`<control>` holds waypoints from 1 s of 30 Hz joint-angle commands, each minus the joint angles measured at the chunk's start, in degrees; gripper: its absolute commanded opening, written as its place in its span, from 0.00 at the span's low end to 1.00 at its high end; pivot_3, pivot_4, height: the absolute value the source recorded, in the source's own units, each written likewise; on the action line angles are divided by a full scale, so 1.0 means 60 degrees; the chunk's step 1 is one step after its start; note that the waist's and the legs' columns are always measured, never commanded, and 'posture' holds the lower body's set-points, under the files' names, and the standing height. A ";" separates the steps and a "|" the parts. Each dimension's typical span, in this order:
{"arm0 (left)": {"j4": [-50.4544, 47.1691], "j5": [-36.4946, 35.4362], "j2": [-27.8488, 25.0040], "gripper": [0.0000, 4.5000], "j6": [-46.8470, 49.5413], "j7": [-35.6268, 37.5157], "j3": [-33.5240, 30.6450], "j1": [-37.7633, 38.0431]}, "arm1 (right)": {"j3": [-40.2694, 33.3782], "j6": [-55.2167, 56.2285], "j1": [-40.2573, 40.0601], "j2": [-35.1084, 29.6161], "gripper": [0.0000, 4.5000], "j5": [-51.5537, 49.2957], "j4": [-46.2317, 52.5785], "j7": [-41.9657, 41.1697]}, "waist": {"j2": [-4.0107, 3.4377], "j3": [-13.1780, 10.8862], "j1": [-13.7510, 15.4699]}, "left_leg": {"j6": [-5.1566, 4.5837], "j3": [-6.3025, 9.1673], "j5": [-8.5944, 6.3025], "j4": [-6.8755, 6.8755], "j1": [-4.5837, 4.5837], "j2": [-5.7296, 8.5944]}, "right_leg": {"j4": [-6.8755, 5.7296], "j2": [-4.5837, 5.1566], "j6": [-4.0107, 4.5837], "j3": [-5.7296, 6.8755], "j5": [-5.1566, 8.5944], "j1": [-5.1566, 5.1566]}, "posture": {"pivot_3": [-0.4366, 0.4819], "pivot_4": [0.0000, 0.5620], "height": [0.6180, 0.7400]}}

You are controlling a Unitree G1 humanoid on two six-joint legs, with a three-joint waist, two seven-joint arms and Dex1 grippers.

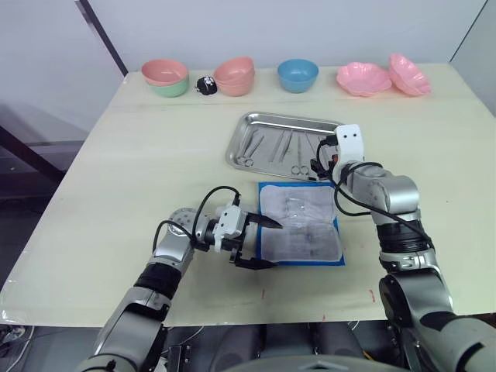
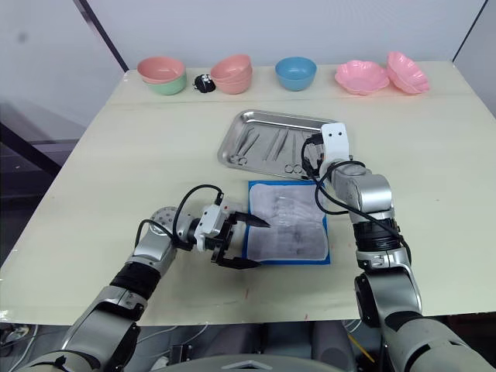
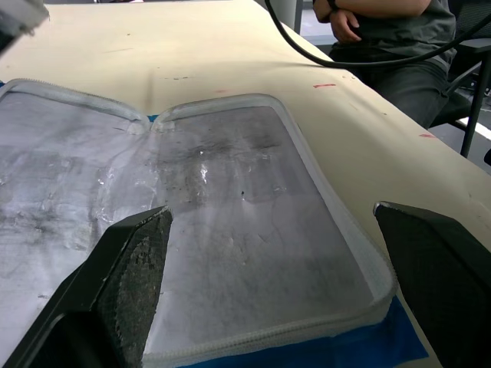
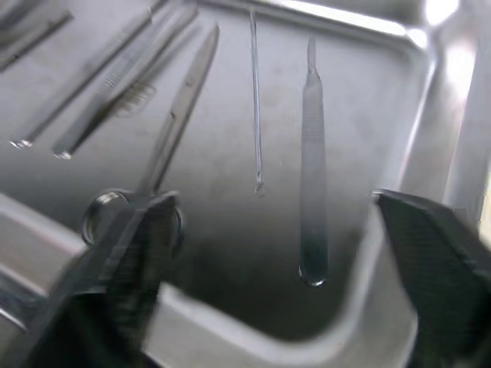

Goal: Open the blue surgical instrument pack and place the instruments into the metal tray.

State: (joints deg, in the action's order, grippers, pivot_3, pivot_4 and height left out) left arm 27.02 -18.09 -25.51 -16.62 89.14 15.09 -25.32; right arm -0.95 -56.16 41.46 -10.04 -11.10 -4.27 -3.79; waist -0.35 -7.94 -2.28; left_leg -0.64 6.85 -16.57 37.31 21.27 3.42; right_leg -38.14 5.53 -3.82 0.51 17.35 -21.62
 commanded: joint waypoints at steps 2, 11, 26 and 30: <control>-0.0199 0.0005 -0.0040 1.00 0.0375 0.0139 -0.0011 0.0243 | -0.0155 0.0878 -0.0509 -0.0224 0.99 -0.0269 0.1562 -0.0694 | -0.0001 0.0000 -0.0035 | 0.0000 0.0004 0.0000 -0.0001 0.0000 0.0001 | -0.0001 -0.0004 0.0000 -0.0004 0.0000 -0.0005 | 0.48 0.27 1.00; -0.2367 -0.0942 -0.0248 1.00 0.2276 -0.1064 -0.1054 0.0547 | -0.0370 0.3381 -0.3585 -0.1407 0.99 -0.1390 0.4254 -0.3557 | 0.0011 -0.0009 -0.0028 | -0.0001 0.0028 -0.0001 0.0024 0.0043 0.0005 | 0.0001 -0.0005 -0.0005 0.0010 -0.0002 -0.0020 | 0.48 0.27 1.00; -0.4201 -0.2069 -0.2062 1.00 0.4241 -0.2803 -0.3974 0.2949 | -0.3107 0.6308 -0.8752 -0.3532 0.99 -0.3709 0.5139 -0.7783 | 0.0026 -0.0031 0.0001 | -0.0001 0.0041 -0.0001 0.0027 0.0036 0.0000 | -0.0008 -0.0003 -0.0003 -0.0005 -0.0002 -0.0014 | 0.48 0.27 1.00; -0.4319 -0.1904 -0.2378 1.00 0.4009 -0.3035 -0.4643 0.4245 | -0.3800 0.7056 -0.9737 -0.3600 0.99 -0.3793 0.4766 -0.8332 | 0.0041 -0.0047 0.0077 | -0.0001 0.0048 -0.0001 0.0026 0.0035 -0.0003 | -0.0005 -0.0002 0.0009 -0.0013 -0.0019 -0.0011 | 0.48 0.27 1.00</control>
State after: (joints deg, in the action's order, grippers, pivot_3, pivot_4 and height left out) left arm 2.48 -29.43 -38.48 8.79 71.72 -9.44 -2.79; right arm -20.26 -16.98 -14.47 -31.33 -32.51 24.18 -51.72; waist -0.10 -8.22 -1.82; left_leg -0.65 7.14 -16.59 37.47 21.48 3.39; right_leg -38.16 5.53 -3.76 0.43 17.19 -21.68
